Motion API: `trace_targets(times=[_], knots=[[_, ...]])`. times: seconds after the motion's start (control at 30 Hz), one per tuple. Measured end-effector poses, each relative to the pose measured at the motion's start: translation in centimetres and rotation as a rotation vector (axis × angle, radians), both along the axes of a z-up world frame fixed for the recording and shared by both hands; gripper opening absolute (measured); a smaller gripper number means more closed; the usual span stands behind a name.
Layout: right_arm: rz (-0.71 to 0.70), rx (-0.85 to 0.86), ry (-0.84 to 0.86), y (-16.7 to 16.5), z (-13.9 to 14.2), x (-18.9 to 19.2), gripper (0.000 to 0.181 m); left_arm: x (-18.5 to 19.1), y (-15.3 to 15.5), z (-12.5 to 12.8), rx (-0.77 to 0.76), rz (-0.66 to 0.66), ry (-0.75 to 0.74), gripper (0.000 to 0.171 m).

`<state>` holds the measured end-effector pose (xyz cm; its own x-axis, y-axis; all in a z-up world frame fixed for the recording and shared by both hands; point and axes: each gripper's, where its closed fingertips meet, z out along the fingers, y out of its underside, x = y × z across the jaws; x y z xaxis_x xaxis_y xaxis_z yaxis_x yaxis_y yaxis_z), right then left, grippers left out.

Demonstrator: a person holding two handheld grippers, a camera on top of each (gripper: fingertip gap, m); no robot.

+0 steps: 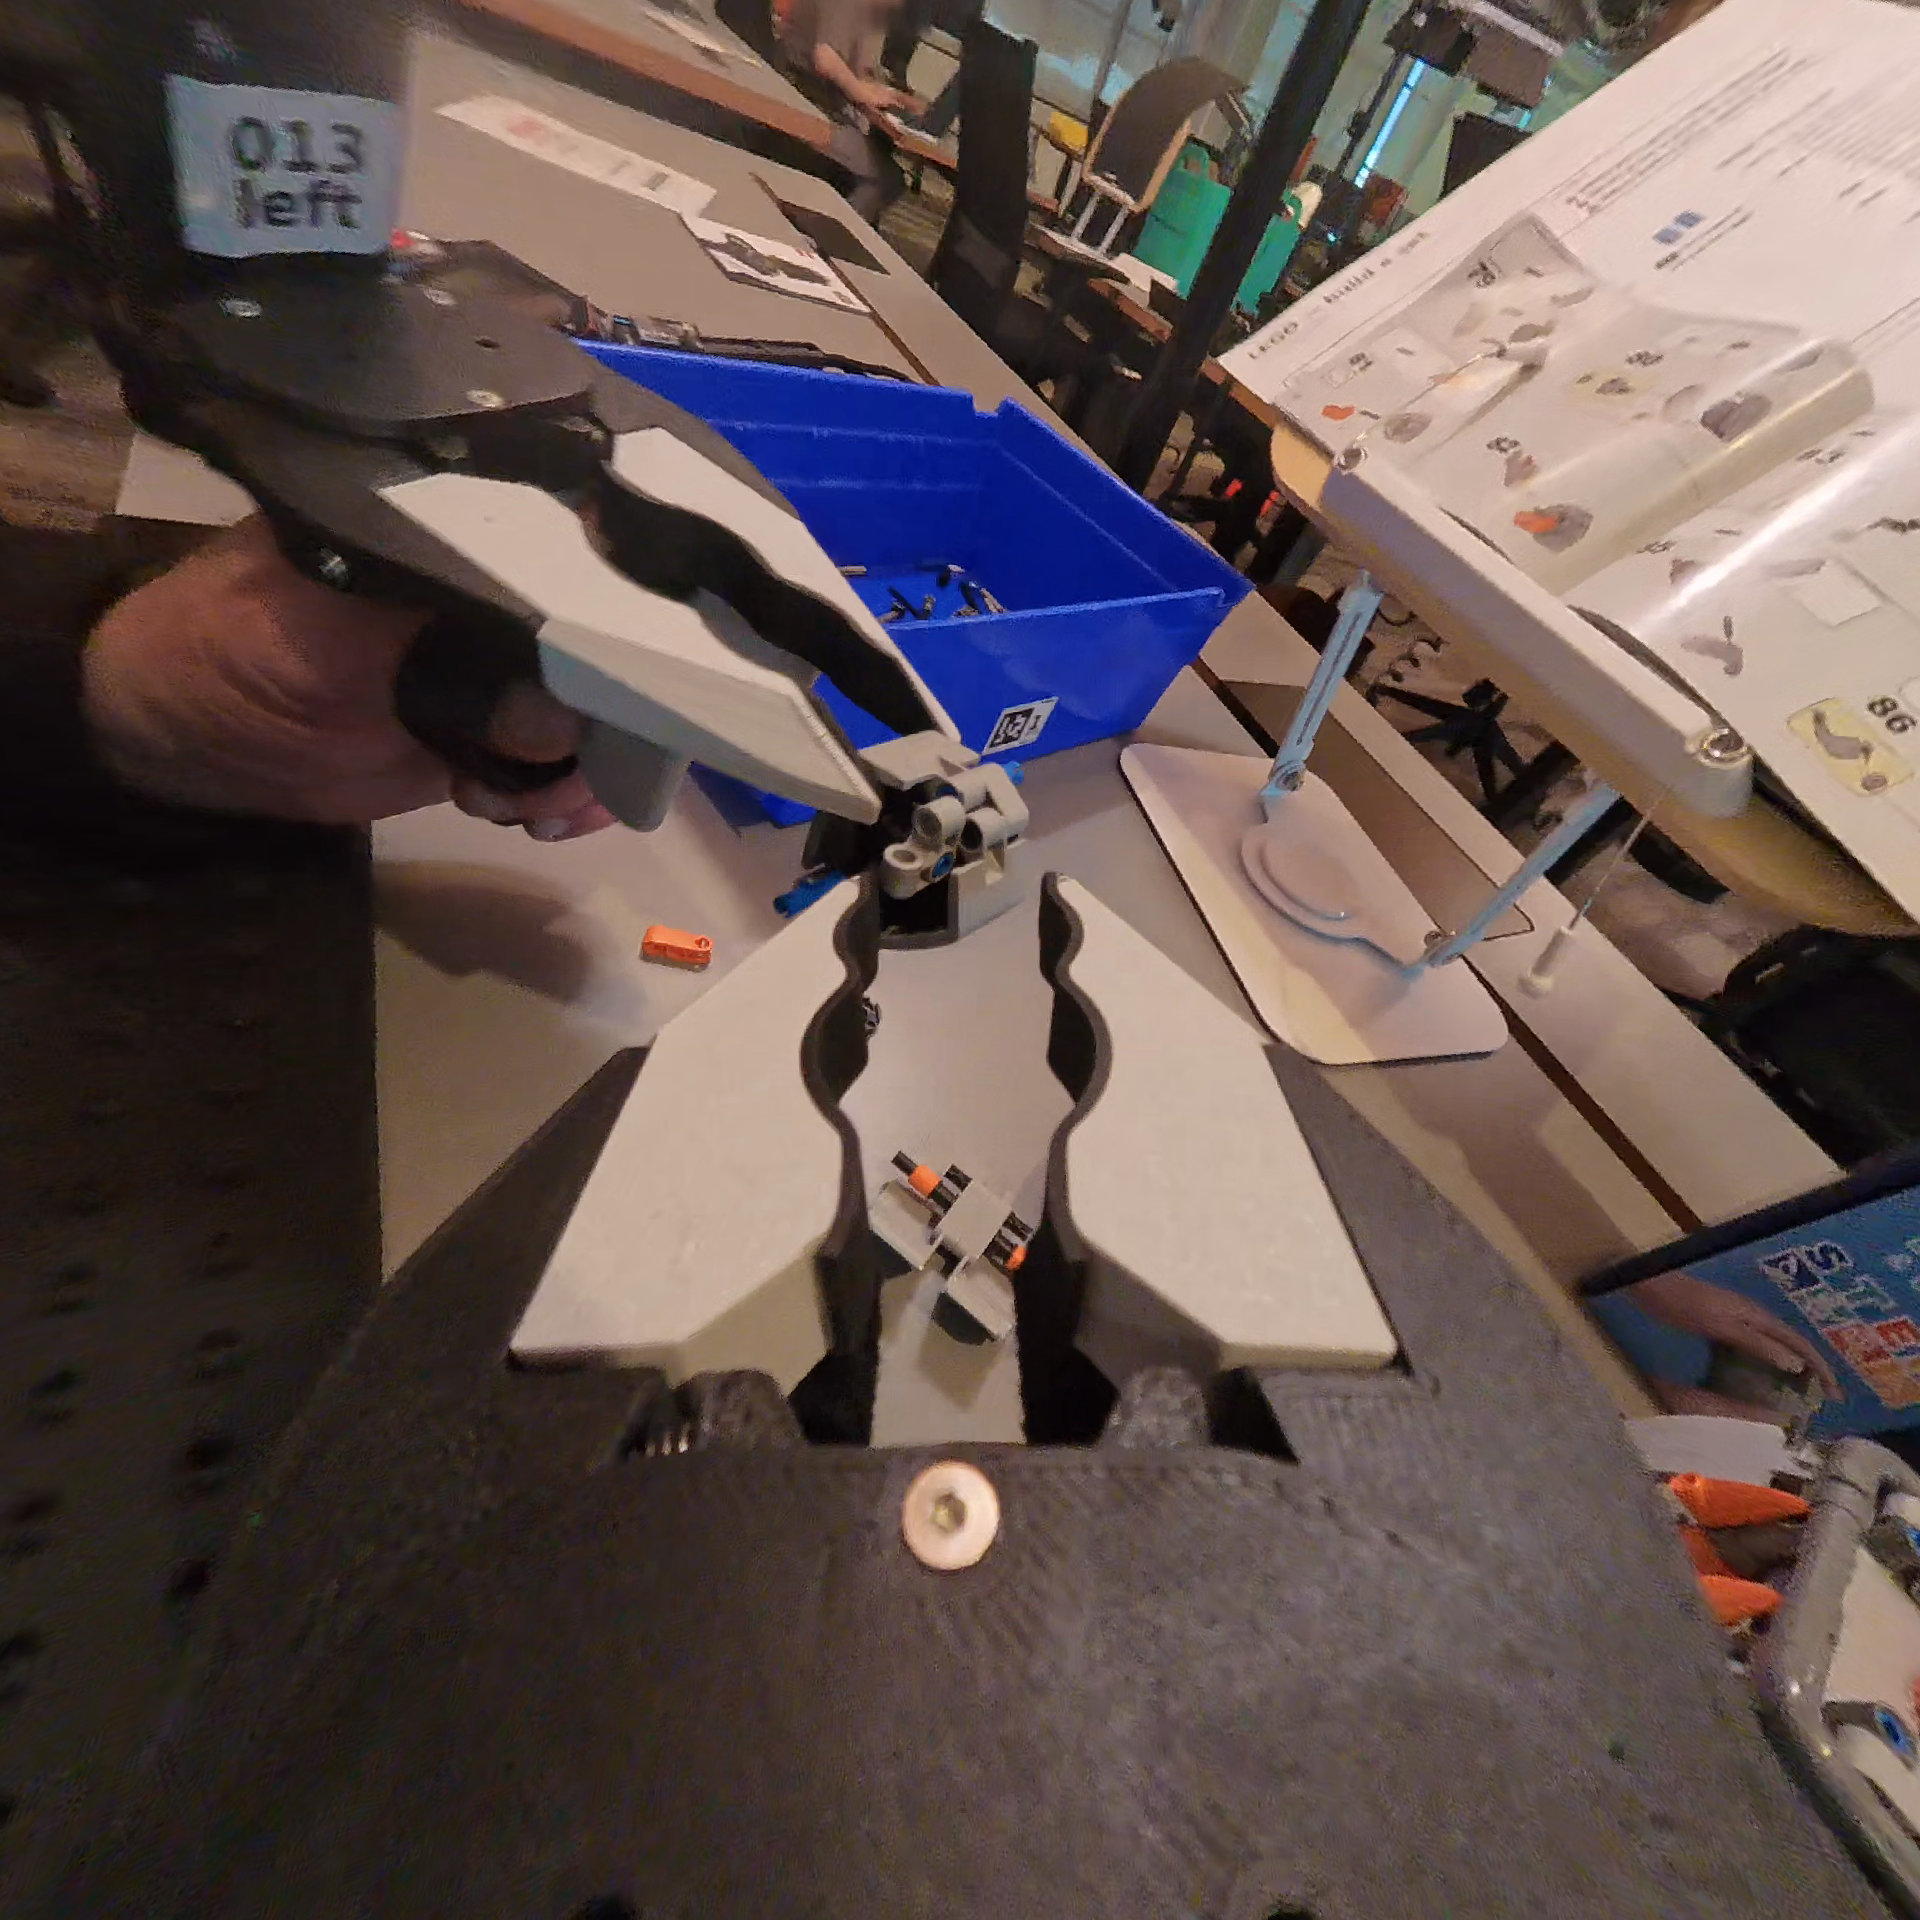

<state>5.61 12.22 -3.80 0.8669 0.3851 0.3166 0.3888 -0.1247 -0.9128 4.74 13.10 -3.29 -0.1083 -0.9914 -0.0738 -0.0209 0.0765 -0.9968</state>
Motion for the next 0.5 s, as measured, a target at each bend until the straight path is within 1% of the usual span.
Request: trace_targets(times=[0.1,0.13,0.17,0.23,0.27,0.33,0.37,0.5], knots=[[0.009,-0.004,0.026,0.04,0.0,-0.08,0.028,0.16,-0.66,-0.02,0.117,0.037,0.006,0.022],[0.0,0.009,0.012,-0.01,0.2,0.05,0.03,0.17,-0.68,0.01,0.143,0.055,0.007,0.023],[-0.004,0.015,-0.014,-0.12,0.28,0.01,0.027,0.21,-0.62,-0.05,0.159,0.068,0.013,0.023],[-0.035,0.05,-0.101,-0.19,0.45,-0.03,0.022,0.17,-0.23,-0.02,0.154,0.093,0.016,0.023],[-0.053,0.081,-0.157,-0.29,0.72,-0.12,0.023,0.09,-0.1,0.11,0.145,0.096,0.009,0.022],[-0.06,0.115,-0.249,-0.47,0.85,-0.65,0.011,0.0,0.15,0.22,0.126,0.104,0.005,0.022],[-0.067,0.118,-0.27,-0.42,0.79,-0.76,0.008,-0.05,0.25,0.29,0.128,0.111,0.002,0.022],[-0.08,0.098,-0.201,-0.07,0.76,-0.71,0.009,-0.01,0.05,0.24,0.172,0.132,0.011,0.023]])
